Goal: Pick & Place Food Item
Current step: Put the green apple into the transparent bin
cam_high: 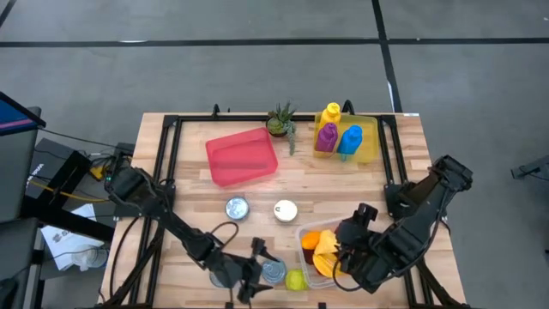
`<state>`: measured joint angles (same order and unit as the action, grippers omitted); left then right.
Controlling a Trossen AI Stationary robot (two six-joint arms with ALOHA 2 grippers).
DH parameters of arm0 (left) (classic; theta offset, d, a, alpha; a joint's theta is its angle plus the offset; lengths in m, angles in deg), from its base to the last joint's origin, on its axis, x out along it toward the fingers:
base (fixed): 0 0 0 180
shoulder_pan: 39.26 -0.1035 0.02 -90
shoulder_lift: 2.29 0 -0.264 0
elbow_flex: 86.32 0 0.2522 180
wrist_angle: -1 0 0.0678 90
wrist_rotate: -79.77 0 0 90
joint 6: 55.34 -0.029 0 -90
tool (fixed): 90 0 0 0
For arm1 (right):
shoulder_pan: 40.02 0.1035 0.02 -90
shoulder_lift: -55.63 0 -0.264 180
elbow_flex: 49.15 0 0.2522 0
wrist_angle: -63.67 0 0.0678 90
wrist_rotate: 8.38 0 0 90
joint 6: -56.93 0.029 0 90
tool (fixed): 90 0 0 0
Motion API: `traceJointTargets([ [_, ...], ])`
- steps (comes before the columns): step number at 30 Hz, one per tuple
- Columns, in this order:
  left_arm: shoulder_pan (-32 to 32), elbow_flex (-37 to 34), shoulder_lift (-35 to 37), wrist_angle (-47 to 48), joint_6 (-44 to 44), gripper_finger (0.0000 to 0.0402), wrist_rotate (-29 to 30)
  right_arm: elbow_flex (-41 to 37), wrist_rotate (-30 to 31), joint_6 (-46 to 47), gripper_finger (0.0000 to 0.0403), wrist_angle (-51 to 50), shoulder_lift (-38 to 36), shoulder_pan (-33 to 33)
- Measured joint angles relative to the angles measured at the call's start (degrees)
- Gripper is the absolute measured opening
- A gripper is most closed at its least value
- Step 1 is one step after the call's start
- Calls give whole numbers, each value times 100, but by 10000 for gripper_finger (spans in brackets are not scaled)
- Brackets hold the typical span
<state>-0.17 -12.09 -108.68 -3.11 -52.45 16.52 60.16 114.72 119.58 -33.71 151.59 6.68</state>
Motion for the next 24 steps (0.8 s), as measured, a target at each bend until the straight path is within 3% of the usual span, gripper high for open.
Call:
traceJointTargets([
  [11, -288, 1369, -893, 998, 40, 383, -628, -2, 9, 235, 332, -168, 0, 222],
  [24, -480, 1554, -1252, 1112, 482, 383, -1134, -2, 48, 235, 332, -166, 0, 229],
])
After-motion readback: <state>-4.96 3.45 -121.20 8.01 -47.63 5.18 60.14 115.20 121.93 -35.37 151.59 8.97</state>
